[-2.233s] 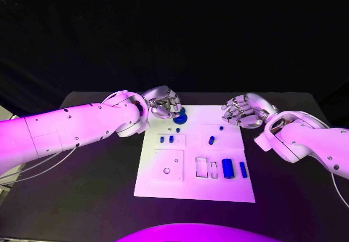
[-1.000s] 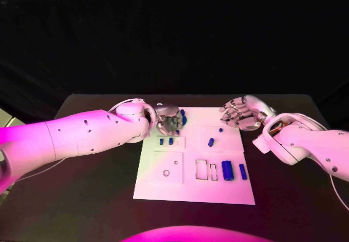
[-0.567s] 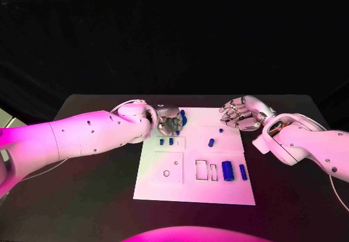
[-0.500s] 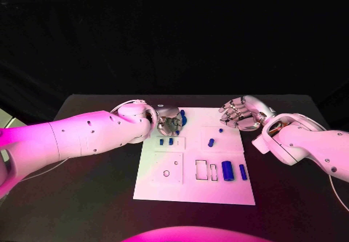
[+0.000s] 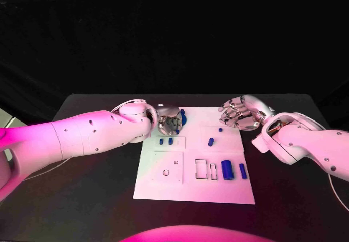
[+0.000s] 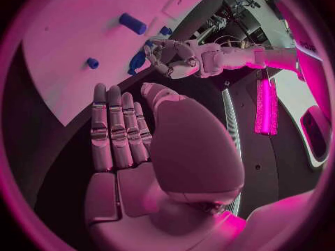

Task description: Assemble the parts on the task board

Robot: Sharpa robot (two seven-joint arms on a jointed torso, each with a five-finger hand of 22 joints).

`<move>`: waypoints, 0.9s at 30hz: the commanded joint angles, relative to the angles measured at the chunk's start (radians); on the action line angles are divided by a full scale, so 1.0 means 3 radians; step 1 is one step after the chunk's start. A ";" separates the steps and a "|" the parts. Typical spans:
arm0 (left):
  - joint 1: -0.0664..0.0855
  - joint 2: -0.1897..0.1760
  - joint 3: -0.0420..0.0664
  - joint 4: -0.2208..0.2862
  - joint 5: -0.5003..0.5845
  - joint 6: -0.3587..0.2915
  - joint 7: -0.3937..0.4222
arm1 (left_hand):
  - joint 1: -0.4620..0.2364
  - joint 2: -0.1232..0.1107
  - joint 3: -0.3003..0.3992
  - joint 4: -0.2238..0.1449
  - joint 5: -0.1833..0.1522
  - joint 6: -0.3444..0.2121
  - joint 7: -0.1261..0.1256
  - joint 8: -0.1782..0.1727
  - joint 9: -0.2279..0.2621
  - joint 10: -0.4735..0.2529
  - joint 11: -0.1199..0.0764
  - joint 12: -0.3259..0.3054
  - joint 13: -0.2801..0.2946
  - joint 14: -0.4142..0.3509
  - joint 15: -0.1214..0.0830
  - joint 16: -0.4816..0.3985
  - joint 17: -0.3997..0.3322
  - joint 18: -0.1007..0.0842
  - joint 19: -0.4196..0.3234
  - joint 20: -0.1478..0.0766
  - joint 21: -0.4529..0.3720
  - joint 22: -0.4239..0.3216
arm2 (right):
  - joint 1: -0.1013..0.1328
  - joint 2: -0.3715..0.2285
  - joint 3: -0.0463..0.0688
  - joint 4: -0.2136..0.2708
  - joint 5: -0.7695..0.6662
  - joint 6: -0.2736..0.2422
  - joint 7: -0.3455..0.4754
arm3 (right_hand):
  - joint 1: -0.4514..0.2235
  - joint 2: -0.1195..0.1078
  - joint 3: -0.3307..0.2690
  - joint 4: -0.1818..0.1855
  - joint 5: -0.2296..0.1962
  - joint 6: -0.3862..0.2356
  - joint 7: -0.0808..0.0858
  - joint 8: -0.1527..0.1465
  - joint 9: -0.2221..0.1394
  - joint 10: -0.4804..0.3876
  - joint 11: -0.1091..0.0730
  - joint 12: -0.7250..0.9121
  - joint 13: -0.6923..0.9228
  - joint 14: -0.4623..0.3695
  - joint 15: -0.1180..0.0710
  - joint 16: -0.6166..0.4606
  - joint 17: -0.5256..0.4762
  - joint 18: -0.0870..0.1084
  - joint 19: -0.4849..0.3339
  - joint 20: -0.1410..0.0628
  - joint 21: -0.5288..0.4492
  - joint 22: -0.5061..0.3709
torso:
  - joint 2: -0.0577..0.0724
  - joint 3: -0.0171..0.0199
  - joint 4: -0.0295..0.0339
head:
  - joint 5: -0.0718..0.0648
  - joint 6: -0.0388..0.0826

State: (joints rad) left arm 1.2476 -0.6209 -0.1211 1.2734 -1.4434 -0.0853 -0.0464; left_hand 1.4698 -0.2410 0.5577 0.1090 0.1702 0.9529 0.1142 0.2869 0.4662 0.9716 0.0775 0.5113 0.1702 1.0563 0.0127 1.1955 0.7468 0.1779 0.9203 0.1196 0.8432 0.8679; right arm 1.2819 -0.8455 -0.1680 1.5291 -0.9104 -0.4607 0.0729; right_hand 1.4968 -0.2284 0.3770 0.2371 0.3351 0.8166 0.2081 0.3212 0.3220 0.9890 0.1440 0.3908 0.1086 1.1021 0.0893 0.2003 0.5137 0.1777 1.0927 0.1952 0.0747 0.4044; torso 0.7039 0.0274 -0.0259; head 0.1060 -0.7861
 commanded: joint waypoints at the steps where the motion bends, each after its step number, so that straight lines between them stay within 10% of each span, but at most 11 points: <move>1: -0.0023 0.0020 -0.0010 -0.0002 0.0020 0.0073 0.0020 | -0.0019 0.0002 0.0015 -0.0009 -0.0007 0.0018 0.0003 -0.0017 -0.0005 0.0034 -0.0003 -0.0016 -0.0017 0.0034 0.0004 0.0027 0.0020 0.0013 -0.0033 0.0002 0.0019 0.0014 | -0.0002 0.0000 0.0000 0.0010 -0.0026 0.0028 0.0038 | 0.0033 -0.0010 0.0014 -0.0008 0.0007 0.0009 0.0007 0.0015 -0.0004 0.0004 0.0005 -0.0012 -0.0003 -0.0010 0.0014 -0.0020 -0.0004 -0.0001 -0.0023 -0.0010 0.0008 -0.0001 | -0.0001 0.0001 -0.0002 | -0.0002 -0.0007; 27: -0.0036 0.0007 -0.0012 0.0029 0.0136 -0.0311 0.0163 | -0.0093 0.0113 0.0155 -0.0150 0.0005 0.0334 0.0015 -0.0001 0.0047 0.0432 -0.0088 -0.0151 0.0010 0.0539 -0.0062 0.0536 0.0604 0.0017 -0.0073 -0.0052 0.0289 0.0271 | -0.0002 -0.0003 0.0000 0.0013 -0.0026 0.0038 0.0038 | 0.0033 -0.0010 0.0014 -0.0008 0.0007 0.0009 0.0007 0.0015 -0.0004 0.0004 0.0005 -0.0012 -0.0003 -0.0010 0.0014 -0.0020 -0.0004 -0.0001 -0.0023 -0.0010 0.0008 -0.0001 | 0.0001 -0.0002 -0.0001 | -0.0009 0.0006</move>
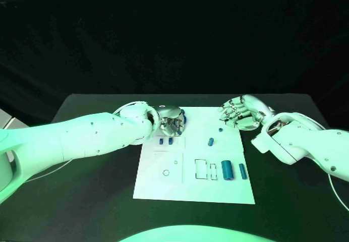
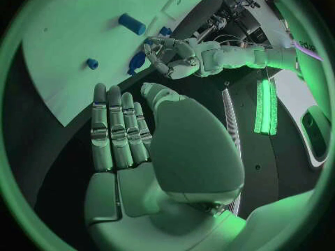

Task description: Assemble the parts on the task board

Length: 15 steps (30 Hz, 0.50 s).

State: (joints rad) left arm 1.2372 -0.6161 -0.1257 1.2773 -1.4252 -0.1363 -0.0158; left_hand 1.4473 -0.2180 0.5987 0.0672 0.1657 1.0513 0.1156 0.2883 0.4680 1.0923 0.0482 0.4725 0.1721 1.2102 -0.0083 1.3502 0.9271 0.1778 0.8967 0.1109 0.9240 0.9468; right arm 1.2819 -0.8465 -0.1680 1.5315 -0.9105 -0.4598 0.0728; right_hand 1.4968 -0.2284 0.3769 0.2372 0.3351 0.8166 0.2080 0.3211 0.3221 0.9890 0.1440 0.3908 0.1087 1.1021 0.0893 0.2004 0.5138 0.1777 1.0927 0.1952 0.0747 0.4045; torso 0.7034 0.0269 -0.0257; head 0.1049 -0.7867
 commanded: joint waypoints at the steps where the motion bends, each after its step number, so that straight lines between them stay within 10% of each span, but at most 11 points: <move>1: -0.0002 -0.0013 0.0004 0.0019 0.0083 -0.0147 0.0059 | -0.0023 0.0035 0.0019 -0.0010 0.0020 0.0006 0.0012 -0.0008 0.0041 0.0031 0.0011 -0.0026 0.0004 0.0027 0.0010 0.0021 0.0003 0.0016 0.0004 -0.0022 0.0022 0.0010 | -0.0002 0.0000 0.0000 0.0005 -0.0025 0.0035 0.0039 | 0.0033 -0.0010 0.0014 -0.0008 0.0007 0.0009 0.0007 0.0016 -0.0004 0.0004 0.0005 -0.0012 -0.0004 -0.0010 0.0014 -0.0020 -0.0004 -0.0001 -0.0023 -0.0010 0.0008 -0.0001 | 0.0002 0.0000 -0.0001 | -0.0006 0.0008; 15: 0.0000 -0.0205 0.0129 0.0200 0.0277 -0.0116 -0.0004 | -0.0081 0.0025 0.0018 0.0006 0.0013 0.0012 0.0020 -0.0024 0.0046 0.0044 0.0027 -0.0074 0.0004 0.0038 0.0026 0.0034 0.0003 0.0012 -0.0006 -0.0013 0.0027 0.0022 | -0.0002 -0.0007 0.0000 0.0006 -0.0025 0.0038 0.0039 | 0.0033 -0.0010 0.0014 -0.0008 0.0007 0.0009 0.0007 0.0016 -0.0004 0.0004 0.0005 -0.0012 -0.0004 -0.0010 0.0014 -0.0020 -0.0004 -0.0001 -0.0023 -0.0010 0.0008 -0.0001 | -0.0003 0.0001 0.0005 | -0.0006 0.0002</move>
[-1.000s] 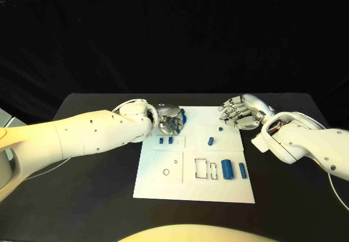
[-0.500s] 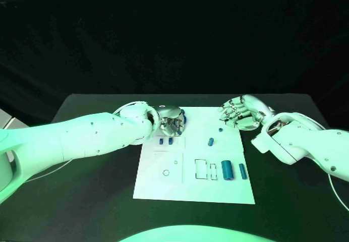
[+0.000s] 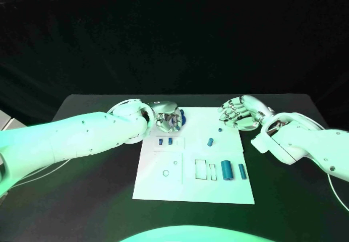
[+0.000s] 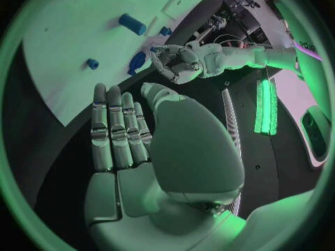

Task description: Assemble the parts on the task board

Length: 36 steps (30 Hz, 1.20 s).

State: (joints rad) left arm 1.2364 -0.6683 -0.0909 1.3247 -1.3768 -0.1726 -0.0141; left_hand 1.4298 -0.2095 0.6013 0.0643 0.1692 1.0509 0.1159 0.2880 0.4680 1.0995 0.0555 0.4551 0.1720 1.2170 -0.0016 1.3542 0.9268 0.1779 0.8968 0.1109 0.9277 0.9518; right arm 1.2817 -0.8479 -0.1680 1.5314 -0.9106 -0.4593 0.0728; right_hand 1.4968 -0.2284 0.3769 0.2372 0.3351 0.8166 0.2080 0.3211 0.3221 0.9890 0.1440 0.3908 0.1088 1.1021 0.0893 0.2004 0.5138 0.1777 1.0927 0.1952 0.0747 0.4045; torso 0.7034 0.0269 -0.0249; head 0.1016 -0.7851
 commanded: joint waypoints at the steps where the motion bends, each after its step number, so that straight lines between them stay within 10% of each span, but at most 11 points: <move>1: 0.0002 -0.0039 0.0015 0.0047 0.0119 0.0013 -0.0013 | -0.0027 -0.0009 0.0008 0.0016 0.0001 0.0012 0.0018 -0.0025 0.0046 0.0020 0.0004 -0.0023 0.0004 0.0019 0.0005 0.0024 0.0009 0.0012 -0.0007 -0.0012 0.0015 0.0006 | -0.0001 -0.0002 0.0000 0.0007 -0.0025 0.0036 0.0038 | 0.0033 -0.0010 0.0014 -0.0008 0.0007 0.0009 0.0007 0.0016 -0.0004 0.0004 0.0005 -0.0012 -0.0004 -0.0010 0.0014 -0.0020 -0.0004 -0.0001 -0.0023 -0.0010 0.0008 -0.0001 | -0.0003 0.0001 0.0003 | 0.0005 -0.0003; 36: 0.0002 -0.0282 0.0036 0.0110 0.0243 0.0296 -0.0142 | -0.0066 -0.0030 0.0009 0.0025 0.0002 -0.0002 0.0016 -0.0051 0.0048 0.0016 0.0015 -0.0082 0.0003 0.0029 0.0015 0.0041 0.0011 0.0013 -0.0014 0.0000 0.0008 0.0008 | -0.0001 -0.0014 0.0000 0.0011 -0.0025 0.0035 0.0038 | 0.0016 -0.0011 0.0027 -0.0019 0.0005 0.0012 0.0009 0.0018 -0.0006 0.0010 0.0007 -0.0012 -0.0020 -0.0004 0.0016 -0.0029 -0.0007 -0.0004 -0.0026 -0.0010 0.0015 0.0001 | 0.0000 0.0002 -0.0003 | 0.0008 -0.0019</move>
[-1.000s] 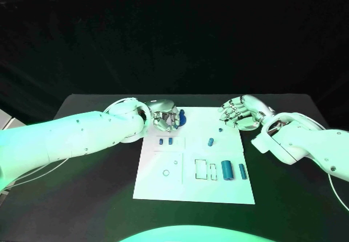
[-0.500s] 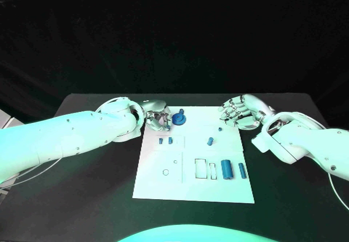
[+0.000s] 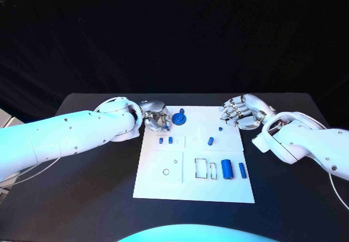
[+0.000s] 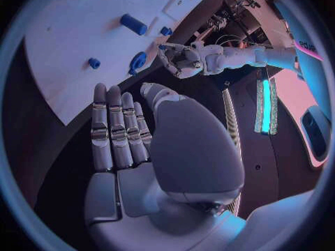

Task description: Assemble the parts on the task board

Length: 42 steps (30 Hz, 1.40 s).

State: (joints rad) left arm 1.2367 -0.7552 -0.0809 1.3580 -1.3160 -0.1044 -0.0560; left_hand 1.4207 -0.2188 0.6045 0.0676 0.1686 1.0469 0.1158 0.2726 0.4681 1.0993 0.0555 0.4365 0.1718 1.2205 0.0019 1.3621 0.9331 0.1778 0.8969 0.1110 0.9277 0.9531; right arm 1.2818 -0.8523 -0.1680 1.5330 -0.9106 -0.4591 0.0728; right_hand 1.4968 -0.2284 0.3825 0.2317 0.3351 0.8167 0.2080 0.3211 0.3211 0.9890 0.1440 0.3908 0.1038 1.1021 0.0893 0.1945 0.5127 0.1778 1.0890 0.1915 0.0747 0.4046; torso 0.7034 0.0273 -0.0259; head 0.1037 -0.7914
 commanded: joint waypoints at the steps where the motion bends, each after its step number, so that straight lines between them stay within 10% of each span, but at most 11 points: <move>1: 0.0001 0.0010 0.0003 -0.0006 0.0041 0.0073 -0.0002 | -0.0036 0.0001 -0.0001 0.0014 0.0004 0.0011 0.0016 0.0000 0.0048 0.0016 0.0015 -0.0019 0.0004 0.0017 0.0004 0.0015 -0.0010 0.0013 -0.0014 0.0000 0.0008 0.0004 | -0.0001 0.0001 0.0000 0.0005 -0.0025 0.0034 0.0038 | 0.0016 -0.0011 0.0009 -0.0001 0.0005 0.0011 0.0009 0.0018 -0.0003 0.0010 0.0007 -0.0012 -0.0003 -0.0004 0.0016 -0.0009 -0.0003 -0.0004 -0.0014 0.0002 0.0014 0.0001 | -0.0001 0.0000 0.0001 | 0.0003 0.0003; 42: -0.0003 0.0111 -0.0011 -0.0110 -0.0016 0.0253 -0.0034 | -0.0028 0.0001 0.0007 0.0004 0.0001 0.0014 0.0018 -0.0005 0.0051 0.0026 0.0015 -0.0034 0.0008 0.0002 0.0005 0.0011 -0.0033 0.0014 -0.0018 0.0004 0.0006 0.0005 | -0.0006 0.0006 0.0000 -0.0003 -0.0025 0.0039 0.0041 | 0.0012 -0.0012 0.0015 -0.0008 0.0005 0.0013 0.0008 0.0019 -0.0004 0.0011 0.0006 -0.0013 -0.0010 -0.0003 0.0016 -0.0014 -0.0004 -0.0005 -0.0016 0.0001 0.0017 0.0001 | 0.0001 0.0000 0.0002 | 0.0006 -0.0012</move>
State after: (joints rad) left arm 1.2367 -0.7236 -0.0830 1.3245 -1.3107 -0.0631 -0.0597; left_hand 1.4159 -0.2248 0.6042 0.0674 0.1677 1.0471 0.1197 0.2691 0.4805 1.1029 0.0592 0.4321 0.1725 1.2204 0.0020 1.3620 0.9238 0.1777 0.8969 0.1110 0.9276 0.9535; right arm 1.2806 -0.8505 -0.1680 1.5313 -0.9106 -0.4587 0.0730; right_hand 1.4968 -0.2284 0.3824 0.2317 0.3351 0.8167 0.2080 0.3211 0.3213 0.9890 0.1440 0.3908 0.1018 1.1021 0.0893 0.1945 0.5129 0.1778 1.0891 0.1916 0.0747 0.4046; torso 0.7036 0.0274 -0.0256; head 0.1052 -0.7945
